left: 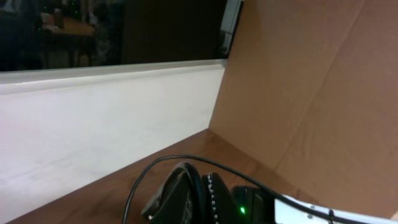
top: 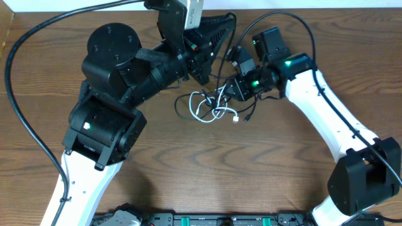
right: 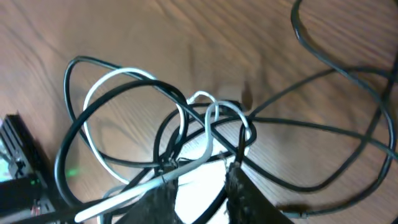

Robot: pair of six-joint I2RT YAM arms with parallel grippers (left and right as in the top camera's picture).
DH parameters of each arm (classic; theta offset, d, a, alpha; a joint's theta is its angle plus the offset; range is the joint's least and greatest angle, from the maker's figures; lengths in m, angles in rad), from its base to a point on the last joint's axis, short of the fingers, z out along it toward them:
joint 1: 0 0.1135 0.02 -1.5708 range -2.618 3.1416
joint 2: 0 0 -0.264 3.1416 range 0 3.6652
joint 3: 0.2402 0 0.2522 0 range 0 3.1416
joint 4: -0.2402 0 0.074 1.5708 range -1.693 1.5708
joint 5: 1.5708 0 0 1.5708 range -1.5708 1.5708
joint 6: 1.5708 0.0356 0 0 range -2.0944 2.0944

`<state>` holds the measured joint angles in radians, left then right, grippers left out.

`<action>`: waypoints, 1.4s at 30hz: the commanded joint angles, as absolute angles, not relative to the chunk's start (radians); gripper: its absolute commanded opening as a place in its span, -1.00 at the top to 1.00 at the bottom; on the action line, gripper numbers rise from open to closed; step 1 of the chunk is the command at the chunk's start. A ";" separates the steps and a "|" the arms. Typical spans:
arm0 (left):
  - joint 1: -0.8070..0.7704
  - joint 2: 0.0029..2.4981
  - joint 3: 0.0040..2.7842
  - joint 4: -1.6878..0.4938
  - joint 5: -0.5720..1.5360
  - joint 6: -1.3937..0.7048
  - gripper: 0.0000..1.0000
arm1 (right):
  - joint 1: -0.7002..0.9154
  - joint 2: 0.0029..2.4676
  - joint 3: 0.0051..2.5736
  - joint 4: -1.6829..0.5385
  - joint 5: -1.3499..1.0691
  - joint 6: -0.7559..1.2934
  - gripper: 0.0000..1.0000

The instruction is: Untangle cables

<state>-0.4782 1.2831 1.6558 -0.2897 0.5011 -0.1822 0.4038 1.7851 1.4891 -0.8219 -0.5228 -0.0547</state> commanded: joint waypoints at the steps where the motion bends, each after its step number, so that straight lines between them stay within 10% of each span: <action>1: -0.478 1.280 1.687 -0.274 0.477 -0.151 0.85 | 0.430 1.799 1.482 -0.821 -0.530 -0.057 0.35; 6: -0.478 1.279 1.699 -0.274 0.459 -0.151 0.85 | 0.436 1.799 1.482 -0.823 -0.530 -0.057 0.52; 10: -0.478 1.279 1.703 -0.275 0.456 -0.143 0.85 | 0.436 1.799 1.482 -0.838 -0.529 -0.070 -0.18; 18: -0.478 1.279 1.708 -0.278 0.369 -0.110 0.85 | 0.434 1.800 1.481 -0.860 -0.522 -0.189 -0.66; 27: -0.478 1.279 1.738 -0.271 0.308 -0.082 0.85 | 0.436 1.800 1.480 -0.904 -0.522 -0.181 0.27; 31: -0.478 1.279 1.766 -0.278 0.275 -0.082 0.85 | 0.436 1.800 1.479 -0.907 -0.522 -0.180 0.98; 36: -0.478 1.282 1.767 -0.305 0.275 -0.082 0.85 | 0.434 1.800 1.479 -0.878 -0.518 -0.180 0.98; 39: -0.478 1.281 1.767 -0.318 0.275 -0.083 0.85 | 0.434 1.800 1.479 -0.850 -0.518 -0.180 -0.32; 42: -0.479 1.282 1.767 -0.351 0.276 -0.083 0.81 | 0.434 1.800 1.479 -0.816 -0.517 -0.149 -0.47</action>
<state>-0.4782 1.2850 1.7401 -0.3363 0.2848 -0.0998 0.4316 1.7870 1.4868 -0.8387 -0.5159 -0.1734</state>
